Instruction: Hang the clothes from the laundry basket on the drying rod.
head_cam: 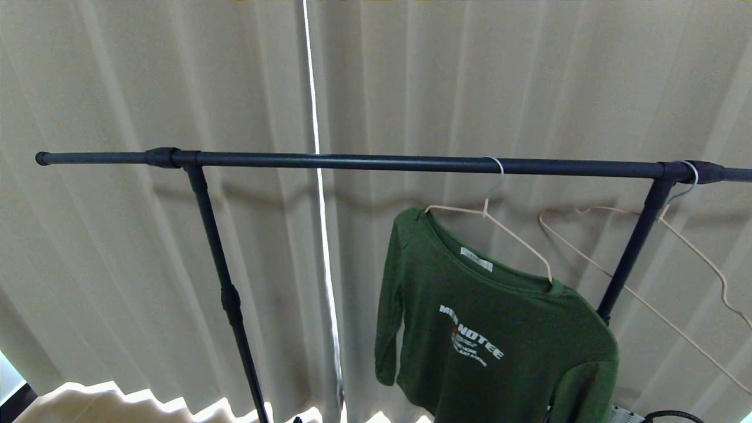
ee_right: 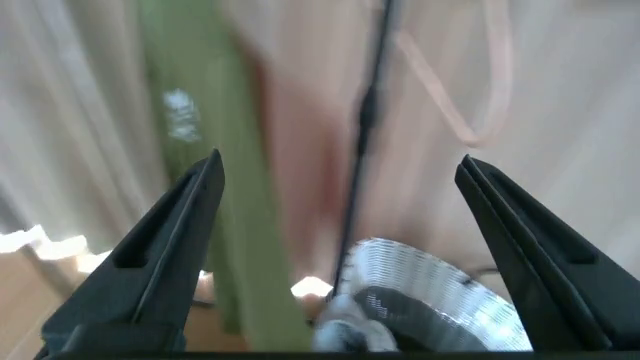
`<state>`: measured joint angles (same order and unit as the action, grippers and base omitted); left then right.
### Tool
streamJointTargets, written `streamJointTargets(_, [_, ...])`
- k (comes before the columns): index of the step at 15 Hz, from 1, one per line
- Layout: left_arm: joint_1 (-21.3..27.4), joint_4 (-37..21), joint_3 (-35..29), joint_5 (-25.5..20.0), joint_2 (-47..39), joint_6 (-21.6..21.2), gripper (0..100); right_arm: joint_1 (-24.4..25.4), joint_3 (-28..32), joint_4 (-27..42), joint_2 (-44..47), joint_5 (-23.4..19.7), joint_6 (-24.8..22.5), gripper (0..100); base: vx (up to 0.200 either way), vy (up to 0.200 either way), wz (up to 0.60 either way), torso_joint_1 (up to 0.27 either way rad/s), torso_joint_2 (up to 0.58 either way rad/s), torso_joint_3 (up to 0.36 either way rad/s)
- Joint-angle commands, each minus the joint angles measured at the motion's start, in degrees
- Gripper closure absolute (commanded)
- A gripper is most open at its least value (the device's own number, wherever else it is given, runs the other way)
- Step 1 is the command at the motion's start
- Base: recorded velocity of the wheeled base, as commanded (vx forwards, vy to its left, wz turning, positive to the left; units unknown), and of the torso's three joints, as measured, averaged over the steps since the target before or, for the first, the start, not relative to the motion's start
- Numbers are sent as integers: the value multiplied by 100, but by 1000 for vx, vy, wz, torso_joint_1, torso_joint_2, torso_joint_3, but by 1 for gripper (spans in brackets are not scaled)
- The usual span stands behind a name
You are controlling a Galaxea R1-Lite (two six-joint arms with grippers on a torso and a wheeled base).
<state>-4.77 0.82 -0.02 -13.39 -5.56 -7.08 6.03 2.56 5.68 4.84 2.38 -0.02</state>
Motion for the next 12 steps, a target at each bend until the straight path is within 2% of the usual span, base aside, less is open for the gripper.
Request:
streamJointTargets(1, [644,-73,2,82,64,5,0,-226,-19,21,26,52,-42,0,0,0,0,0,0,0])
streamJointTargets(3, [573,-99,-6,126,319,-4,0,-885,-10,30,8,79,-182,0,0,0,0,0,0,0])
streamJointTargets(5, [512,-99,-6,143,512,5,0,-973,-27,-6,-1,61,-173,0,0,0,0,0,0,0])
streamJointTargets(6, [503,-108,-6,433,538,58,0,-551,-27,3,-343,-203,-191,0,0,0,0,0,0,0])
streamJointTargets(8, [503,-108,-6,521,547,330,0,-603,-19,21,-484,-1055,-305,0,0,0,0,0,0,0])
streamJointTargets(11, [503,-108,-6,521,547,445,0,-603,-36,-6,-484,-958,-226,0,0,0,0,0,0,0])
streamJointTargets(12, [503,-108,-6,512,547,427,0,-603,-36,-23,-484,-668,2,0,0,0,0,0,0,0])
